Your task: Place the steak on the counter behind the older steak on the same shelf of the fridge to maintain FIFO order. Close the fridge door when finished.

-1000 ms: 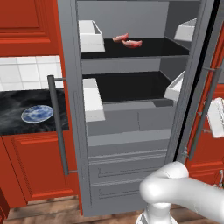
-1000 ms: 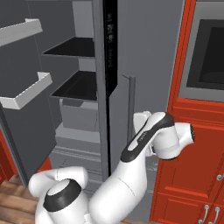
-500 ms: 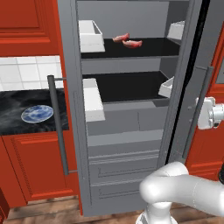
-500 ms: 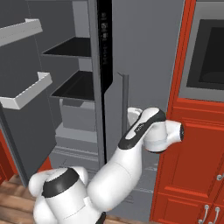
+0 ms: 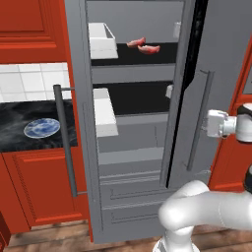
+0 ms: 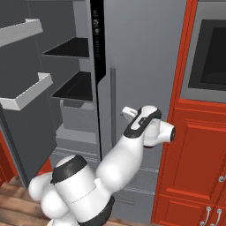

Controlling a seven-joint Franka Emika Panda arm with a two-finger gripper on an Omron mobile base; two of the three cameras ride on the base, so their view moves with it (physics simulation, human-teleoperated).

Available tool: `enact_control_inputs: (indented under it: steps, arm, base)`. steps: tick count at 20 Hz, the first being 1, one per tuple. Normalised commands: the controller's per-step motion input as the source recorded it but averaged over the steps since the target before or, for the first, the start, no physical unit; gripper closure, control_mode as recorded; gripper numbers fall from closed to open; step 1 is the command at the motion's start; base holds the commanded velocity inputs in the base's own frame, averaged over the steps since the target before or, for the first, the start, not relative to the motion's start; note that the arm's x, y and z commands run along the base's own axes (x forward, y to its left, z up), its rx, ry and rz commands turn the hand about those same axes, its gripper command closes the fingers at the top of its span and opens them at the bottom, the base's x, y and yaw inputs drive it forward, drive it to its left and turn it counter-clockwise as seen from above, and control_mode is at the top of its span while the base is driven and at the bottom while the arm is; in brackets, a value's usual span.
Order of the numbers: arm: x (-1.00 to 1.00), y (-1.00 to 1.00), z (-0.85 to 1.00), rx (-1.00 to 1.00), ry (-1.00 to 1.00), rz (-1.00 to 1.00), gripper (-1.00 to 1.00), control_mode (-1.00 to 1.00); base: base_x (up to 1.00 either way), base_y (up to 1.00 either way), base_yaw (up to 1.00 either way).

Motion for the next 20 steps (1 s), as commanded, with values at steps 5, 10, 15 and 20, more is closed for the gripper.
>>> enact_control_inputs:
  steps: [5,10,15,20]
  arm:
    - [0.57,0.42,0.12,-0.11,-0.17,-0.16,-1.00,-1.00]
    - [0.29,0.53,0.28,-0.11,-0.08,-0.33,-1.00,-1.00]
    - [0.24,0.53,0.18,-0.09,-0.05,-0.39,-1.00,-1.00]
    - [-0.03,-0.31,0.30,0.00,0.01,-0.21,-1.00,-1.00]
  base:
    - [0.00,0.00,0.00]
    - [0.00,0.00,0.00]
    - [0.00,0.00,0.00]
    - [0.00,0.00,0.00]
